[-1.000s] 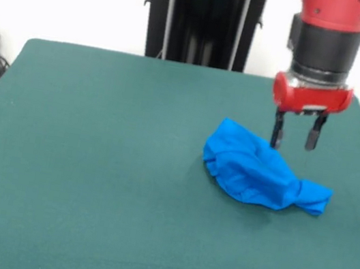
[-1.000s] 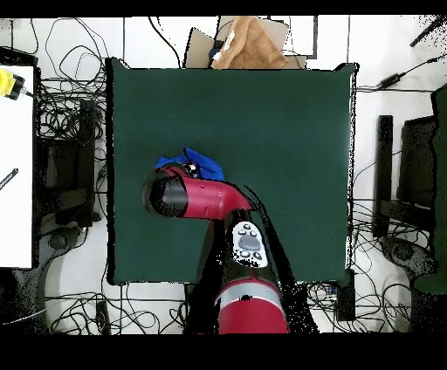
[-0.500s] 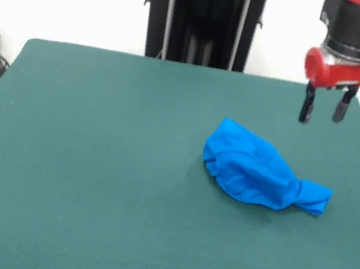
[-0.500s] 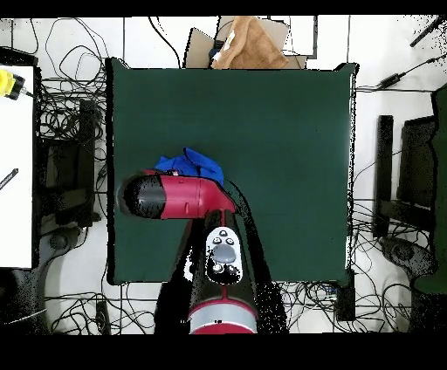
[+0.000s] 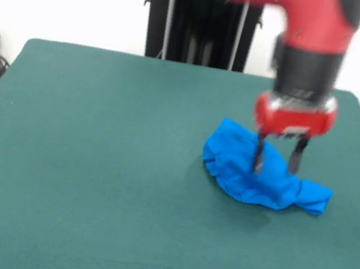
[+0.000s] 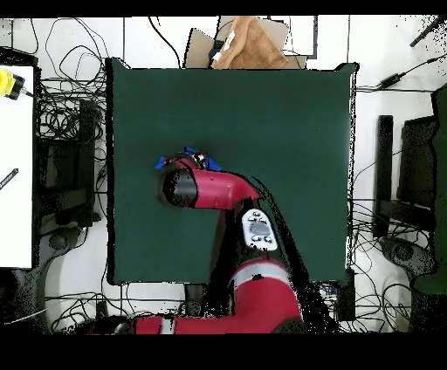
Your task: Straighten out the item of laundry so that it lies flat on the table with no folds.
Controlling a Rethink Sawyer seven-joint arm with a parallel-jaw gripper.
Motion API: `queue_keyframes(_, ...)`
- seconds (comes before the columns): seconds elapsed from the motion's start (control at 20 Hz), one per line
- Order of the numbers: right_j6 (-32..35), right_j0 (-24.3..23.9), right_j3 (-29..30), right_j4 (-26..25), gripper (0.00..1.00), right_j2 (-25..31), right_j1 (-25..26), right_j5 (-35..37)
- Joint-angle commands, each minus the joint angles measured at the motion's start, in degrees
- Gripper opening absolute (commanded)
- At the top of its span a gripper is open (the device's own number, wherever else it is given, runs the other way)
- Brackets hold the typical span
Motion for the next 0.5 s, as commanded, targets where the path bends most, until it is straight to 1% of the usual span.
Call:
queue_keyframes(0.05, 5.28, -9.12, -3.14, -12.6, 1.0, 10.61, 18.57, -14.82)
queue_keyframes(0.2, 7.15, -9.8, -2.43, -15.25, 1.0, 9.89, 19.36, -18.28)
queue_keyframes(0.3, 7.58, -10.77, -2.31, -16.41, 1.0, 10.18, 19.92, -18.88)
queue_keyframes(0.5, 8.49, -11.09, -2.68, -16.31, 1.0, 10.21, 19.43, -17.92)
